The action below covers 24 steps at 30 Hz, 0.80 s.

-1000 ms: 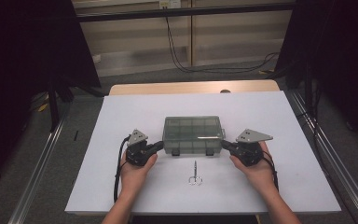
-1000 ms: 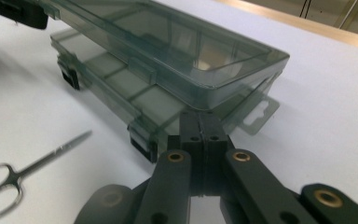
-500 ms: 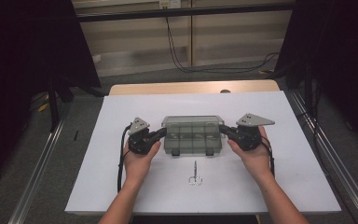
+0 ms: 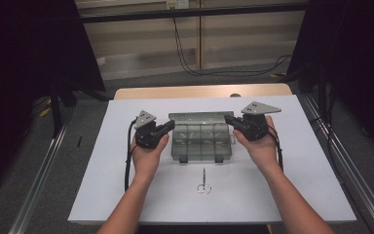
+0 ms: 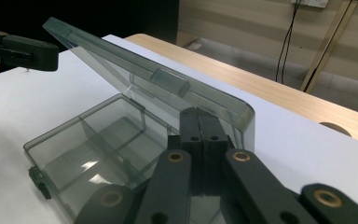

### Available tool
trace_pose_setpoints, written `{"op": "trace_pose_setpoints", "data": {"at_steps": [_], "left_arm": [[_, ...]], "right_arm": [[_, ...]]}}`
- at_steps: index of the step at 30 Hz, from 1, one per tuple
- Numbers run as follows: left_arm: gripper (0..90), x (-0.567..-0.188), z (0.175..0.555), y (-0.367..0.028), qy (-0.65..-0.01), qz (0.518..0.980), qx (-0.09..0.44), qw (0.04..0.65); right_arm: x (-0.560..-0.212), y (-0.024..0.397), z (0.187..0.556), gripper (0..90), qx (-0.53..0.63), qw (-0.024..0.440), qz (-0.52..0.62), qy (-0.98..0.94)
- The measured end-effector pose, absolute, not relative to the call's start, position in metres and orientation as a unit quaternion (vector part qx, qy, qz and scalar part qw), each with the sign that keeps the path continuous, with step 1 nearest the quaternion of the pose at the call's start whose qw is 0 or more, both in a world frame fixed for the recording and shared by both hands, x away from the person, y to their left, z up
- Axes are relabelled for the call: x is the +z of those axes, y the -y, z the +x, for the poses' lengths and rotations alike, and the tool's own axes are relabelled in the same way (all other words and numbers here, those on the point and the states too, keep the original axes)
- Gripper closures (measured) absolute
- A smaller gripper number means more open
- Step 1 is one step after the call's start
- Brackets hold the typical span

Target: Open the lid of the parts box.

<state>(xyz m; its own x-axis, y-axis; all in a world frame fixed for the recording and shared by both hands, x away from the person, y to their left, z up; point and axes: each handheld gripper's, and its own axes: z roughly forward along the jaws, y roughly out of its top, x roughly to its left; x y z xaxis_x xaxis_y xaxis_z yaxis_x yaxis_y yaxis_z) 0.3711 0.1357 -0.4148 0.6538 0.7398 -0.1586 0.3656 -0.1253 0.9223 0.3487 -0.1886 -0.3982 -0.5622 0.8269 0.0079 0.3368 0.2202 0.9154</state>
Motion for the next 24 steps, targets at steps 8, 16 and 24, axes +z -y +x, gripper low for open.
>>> {"op": "trace_pose_setpoints", "data": {"at_steps": [8, 16, 24], "left_arm": [[65.7, -0.416, 0.374, -0.143, -0.374, 0.711, 0.164, 0.572], [0.0, -0.422, 0.394, -0.149, -0.400, 0.721, 0.147, 0.546], [12.0, -0.425, 0.415, -0.135, -0.424, 0.728, 0.158, 0.516]], "right_arm": [[-0.391, 0.189, 0.359, 90.0, 0.485, 0.254, 0.399, -0.735], [-0.390, 0.192, 0.371, 90.0, 0.488, 0.252, 0.409, -0.729], [-0.386, 0.192, 0.382, 90.0, 0.492, 0.248, 0.414, -0.725]]}}
